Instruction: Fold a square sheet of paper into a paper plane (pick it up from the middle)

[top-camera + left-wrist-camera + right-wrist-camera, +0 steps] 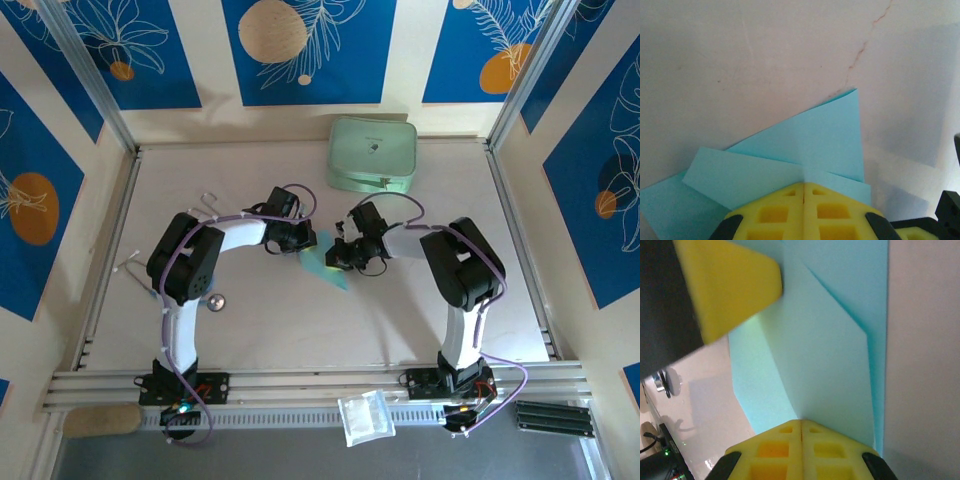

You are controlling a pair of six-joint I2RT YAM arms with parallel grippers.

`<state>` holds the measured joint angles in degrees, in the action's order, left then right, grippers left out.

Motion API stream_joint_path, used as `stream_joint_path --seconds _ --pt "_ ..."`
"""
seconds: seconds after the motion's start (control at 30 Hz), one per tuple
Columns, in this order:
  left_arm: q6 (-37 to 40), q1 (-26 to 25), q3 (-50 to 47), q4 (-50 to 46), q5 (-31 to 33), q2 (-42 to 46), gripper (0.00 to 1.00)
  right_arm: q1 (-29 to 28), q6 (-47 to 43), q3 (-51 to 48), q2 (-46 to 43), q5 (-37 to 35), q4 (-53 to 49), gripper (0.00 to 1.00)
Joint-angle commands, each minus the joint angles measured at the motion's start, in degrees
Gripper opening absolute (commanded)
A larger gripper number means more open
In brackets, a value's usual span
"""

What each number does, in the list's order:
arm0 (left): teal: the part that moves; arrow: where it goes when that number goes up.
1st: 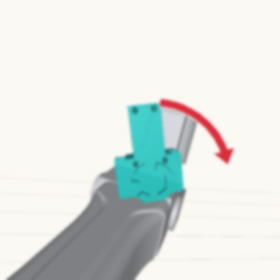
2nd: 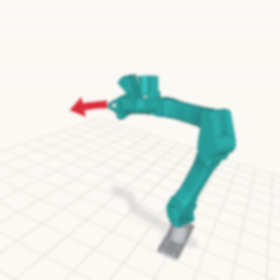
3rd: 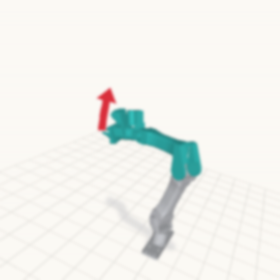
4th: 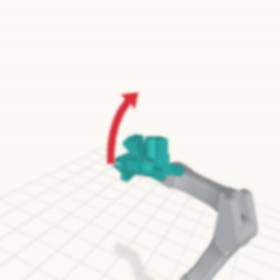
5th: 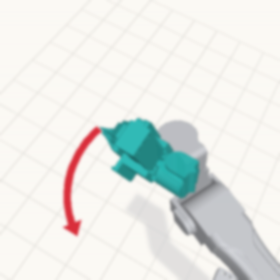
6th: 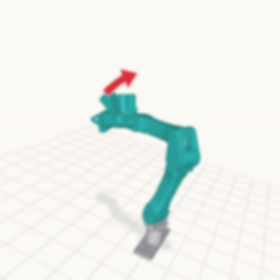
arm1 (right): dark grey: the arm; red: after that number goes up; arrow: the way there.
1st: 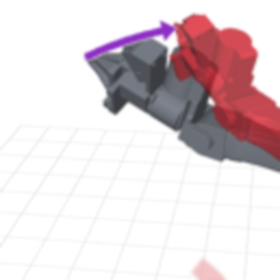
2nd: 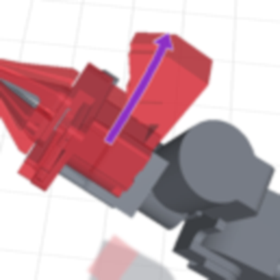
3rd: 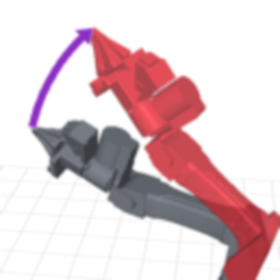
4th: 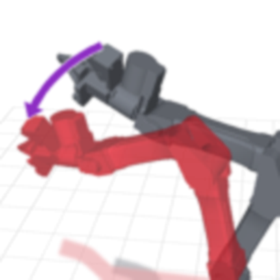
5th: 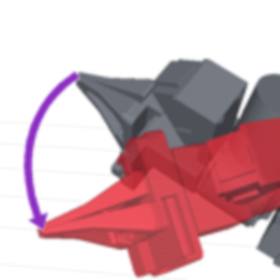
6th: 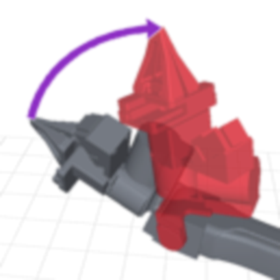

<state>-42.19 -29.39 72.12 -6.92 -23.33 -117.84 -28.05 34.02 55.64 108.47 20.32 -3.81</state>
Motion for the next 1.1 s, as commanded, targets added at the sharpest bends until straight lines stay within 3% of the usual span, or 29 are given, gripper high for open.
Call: stream_joint_path --seconds 0.0,0.5,0.77,0.9,1.07 --pt "-0.5 0.1 -1.8 -7.7 6.8 -4.8 0.03 -0.1 -1.5 -5.1 -2.3 -0.6 -6.3 0.0" --pt "0.0 0.2 -1.3 -6.8 5.5 -4.6 0.02 1.0 2.1 -19.9 -13.2 -1.4 -4.3 0.0" --pt "0.1 0.1 -0.3 -3.0 0.3 -2.6 0.05 1.7 1.6 -18.4 -20.0 -3.3 -6.7 0.0" --pt "-1.5 0.1 2.1 -0.5 -3.4 0.3 0.14 1.8 2.8 -15.1 -23.9 -5.3 -5.9 0.03" --pt "-4.9 0.5 2.5 3.3 -2.6 6.3 0.36 2.7 3.7 -10.4 -21.9 -6.0 -4.5 0.18"
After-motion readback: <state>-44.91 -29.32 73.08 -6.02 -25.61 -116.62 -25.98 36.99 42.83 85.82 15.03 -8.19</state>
